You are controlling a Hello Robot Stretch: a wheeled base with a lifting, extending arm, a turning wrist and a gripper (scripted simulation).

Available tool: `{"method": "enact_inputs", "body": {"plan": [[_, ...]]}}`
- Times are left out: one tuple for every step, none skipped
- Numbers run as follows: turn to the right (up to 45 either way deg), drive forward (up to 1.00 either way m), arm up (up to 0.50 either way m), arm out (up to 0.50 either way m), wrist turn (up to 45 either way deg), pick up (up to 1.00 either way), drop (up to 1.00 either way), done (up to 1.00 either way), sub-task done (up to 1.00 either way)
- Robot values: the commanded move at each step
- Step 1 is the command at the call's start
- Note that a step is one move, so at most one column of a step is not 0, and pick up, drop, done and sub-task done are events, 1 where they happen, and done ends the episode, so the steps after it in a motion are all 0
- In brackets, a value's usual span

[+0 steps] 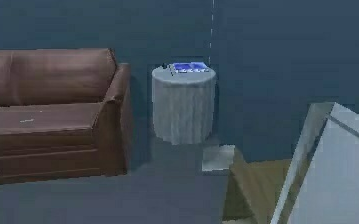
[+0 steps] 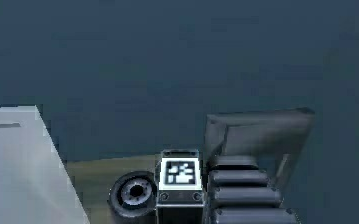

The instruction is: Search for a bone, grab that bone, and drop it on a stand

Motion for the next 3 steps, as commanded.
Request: {"method": "enact_inputs", "body": {"plan": [[0.0, 0.80, 0.00, 0.00, 0.0, 0.00, 0.00, 0.00, 0.00], [24.0, 0.00, 0.00, 0.00, 0.0, 0.00, 0.00, 0.00, 0.00], [0.0, 0.20, 0.00, 0.00, 0.0, 0.00, 0.00, 0.00, 0.00]]}}
